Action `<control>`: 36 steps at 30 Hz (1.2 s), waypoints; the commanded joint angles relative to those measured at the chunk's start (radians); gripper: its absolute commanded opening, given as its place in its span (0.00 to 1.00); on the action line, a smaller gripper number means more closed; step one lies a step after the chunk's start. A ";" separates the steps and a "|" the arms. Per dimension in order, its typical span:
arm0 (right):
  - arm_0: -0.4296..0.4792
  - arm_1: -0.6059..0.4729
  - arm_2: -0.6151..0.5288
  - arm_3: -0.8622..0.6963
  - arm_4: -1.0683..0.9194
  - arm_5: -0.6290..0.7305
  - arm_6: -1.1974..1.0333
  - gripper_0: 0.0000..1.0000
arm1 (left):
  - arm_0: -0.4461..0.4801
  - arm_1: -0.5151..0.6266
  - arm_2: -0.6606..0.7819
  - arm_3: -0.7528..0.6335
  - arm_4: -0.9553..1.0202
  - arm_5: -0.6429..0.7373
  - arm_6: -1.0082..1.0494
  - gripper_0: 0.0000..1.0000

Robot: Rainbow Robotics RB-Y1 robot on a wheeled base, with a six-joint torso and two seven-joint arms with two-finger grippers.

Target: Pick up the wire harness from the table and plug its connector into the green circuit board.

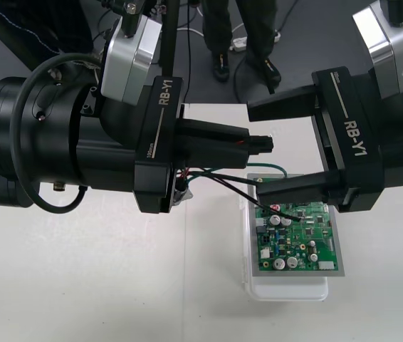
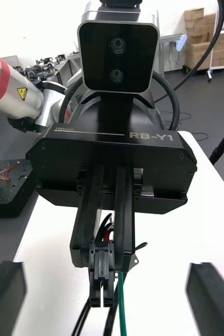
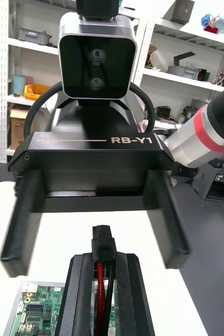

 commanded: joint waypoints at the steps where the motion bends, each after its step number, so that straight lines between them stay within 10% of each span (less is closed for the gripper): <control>1: -0.034 -0.019 0.001 0.006 0.007 -0.001 -0.011 1.00 | 0.012 0.007 -0.010 -0.030 -0.005 0.049 -0.009 0.00; 16: -0.034 -0.036 -0.076 0.088 0.013 -0.345 -0.034 1.00 | 0.099 0.007 -0.008 -0.022 -0.077 0.048 -0.022 0.00; 36: 0.024 -0.131 -0.083 0.105 0.170 -0.345 -0.060 1.00 | 0.289 -0.102 0.001 0.111 -0.027 -0.046 -0.276 0.00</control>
